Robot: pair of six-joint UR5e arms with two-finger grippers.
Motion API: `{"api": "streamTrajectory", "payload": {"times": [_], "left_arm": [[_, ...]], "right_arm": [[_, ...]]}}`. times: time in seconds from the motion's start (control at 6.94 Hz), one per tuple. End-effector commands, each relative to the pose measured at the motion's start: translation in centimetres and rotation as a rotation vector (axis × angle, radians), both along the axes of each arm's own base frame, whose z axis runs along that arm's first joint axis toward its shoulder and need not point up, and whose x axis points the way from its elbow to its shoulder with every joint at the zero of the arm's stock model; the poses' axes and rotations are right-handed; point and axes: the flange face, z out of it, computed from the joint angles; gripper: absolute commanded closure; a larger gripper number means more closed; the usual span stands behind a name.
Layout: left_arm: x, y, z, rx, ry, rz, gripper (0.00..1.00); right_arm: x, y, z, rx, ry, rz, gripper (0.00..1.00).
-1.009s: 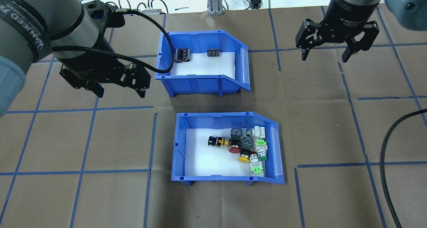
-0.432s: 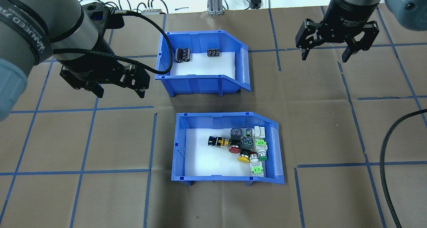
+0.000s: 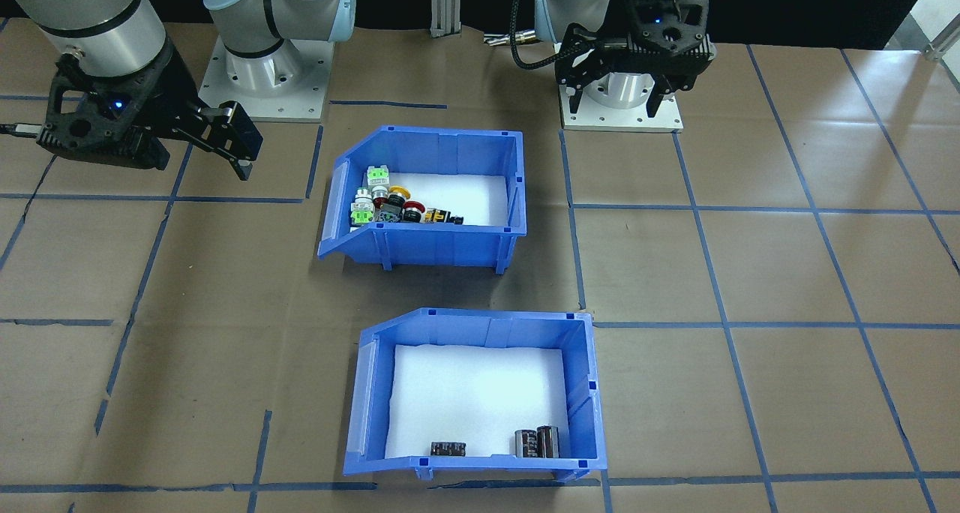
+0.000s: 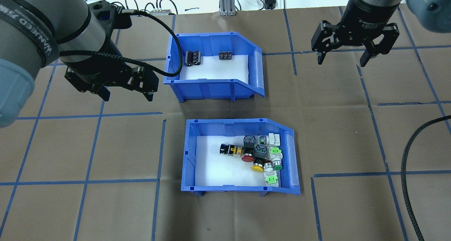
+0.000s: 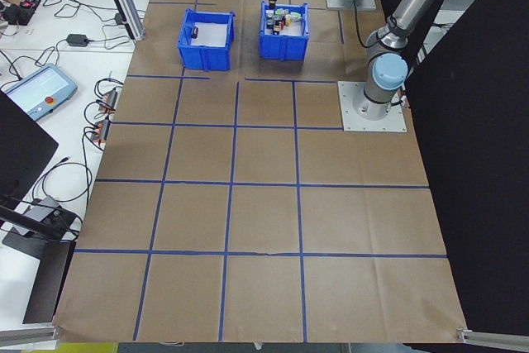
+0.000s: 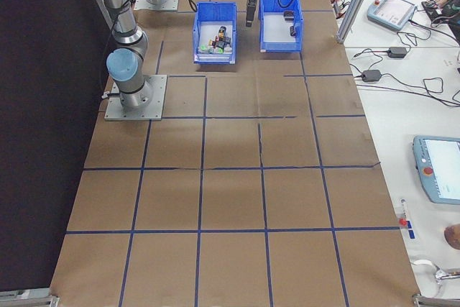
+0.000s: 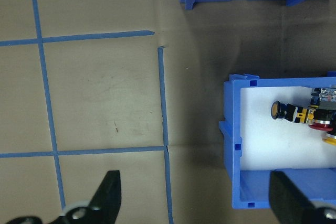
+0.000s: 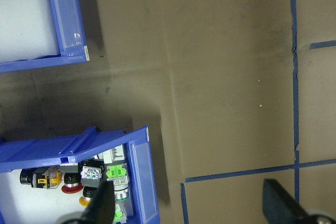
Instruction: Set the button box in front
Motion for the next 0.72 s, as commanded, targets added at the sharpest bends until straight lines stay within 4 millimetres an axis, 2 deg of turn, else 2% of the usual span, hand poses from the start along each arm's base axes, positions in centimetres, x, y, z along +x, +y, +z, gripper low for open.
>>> {"api": "streamTrajectory", "payload": {"times": [0.0,0.14,0.29,0.43,0.58], "left_arm": [[0.0,-0.3,-1.8,0.007,0.002,0.119,0.01],[-0.1,-0.1,-2.2,-0.024,0.018,0.179,0.01],[-0.1,0.8,-2.3,-0.028,0.024,0.307,0.00],[-0.5,1.9,-2.3,-0.020,0.028,0.566,0.00],[-0.7,3.1,-3.3,0.031,0.029,0.744,0.00]], "right_arm": [[0.3,1.6,0.4,0.046,-0.006,0.013,0.00],[1.1,2.2,0.3,0.069,-0.008,0.053,0.00],[2.7,2.7,0.2,0.073,-0.009,0.114,0.00],[5.4,3.5,0.1,0.073,-0.011,0.216,0.00],[8.0,4.2,-0.3,0.081,-0.013,0.309,0.00]]}}
